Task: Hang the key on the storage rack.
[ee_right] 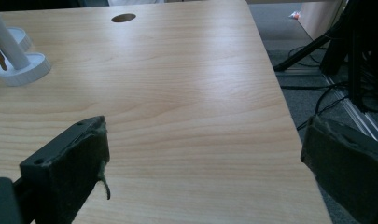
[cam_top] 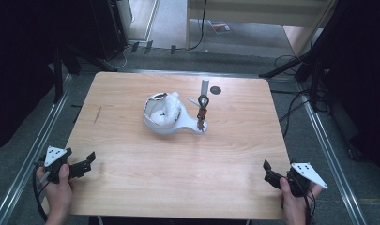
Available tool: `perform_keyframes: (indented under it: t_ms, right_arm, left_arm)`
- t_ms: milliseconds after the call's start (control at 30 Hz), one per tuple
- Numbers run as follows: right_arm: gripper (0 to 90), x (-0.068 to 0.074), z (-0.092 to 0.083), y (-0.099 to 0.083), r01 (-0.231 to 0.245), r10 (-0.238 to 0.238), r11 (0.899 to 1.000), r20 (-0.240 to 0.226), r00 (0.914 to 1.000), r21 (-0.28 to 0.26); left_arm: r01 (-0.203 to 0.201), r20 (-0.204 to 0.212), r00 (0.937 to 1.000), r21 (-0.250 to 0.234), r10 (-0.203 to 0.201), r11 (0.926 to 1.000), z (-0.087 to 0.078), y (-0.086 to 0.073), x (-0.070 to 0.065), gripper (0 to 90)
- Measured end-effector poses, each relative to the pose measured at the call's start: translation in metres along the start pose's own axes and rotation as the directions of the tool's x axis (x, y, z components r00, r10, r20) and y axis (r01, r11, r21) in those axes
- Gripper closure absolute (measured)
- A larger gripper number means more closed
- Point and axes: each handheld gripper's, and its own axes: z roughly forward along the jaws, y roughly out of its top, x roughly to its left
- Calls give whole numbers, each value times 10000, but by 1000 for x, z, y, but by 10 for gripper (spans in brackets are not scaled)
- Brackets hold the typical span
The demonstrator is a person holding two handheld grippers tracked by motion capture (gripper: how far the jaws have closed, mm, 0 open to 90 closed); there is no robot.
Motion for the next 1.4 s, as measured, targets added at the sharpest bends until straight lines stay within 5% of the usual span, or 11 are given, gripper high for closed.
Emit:
perform_keyframes:
  t_ms: [533, 1033, 1400]
  right_arm:
    - [14, -38, -24, -21, -970, 970, 9952, 8, 9953, 115]
    - [18, -28, -16, -23, -305, 307, 9988, -40, 9995, 374]
    - [18, -30, -15, -23, -602, 604, 9969, -25, 9982, 506]
  left_arm:
    - [-319, -90, 9994, 142, 320, 9994, 1, 1, -3, 70]
    - [-254, -45, 9997, 103, 254, 9996, 1, 0, -2, 70]
    - [-223, -37, 9997, 112, 223, 9997, 1, 0, -2, 70]
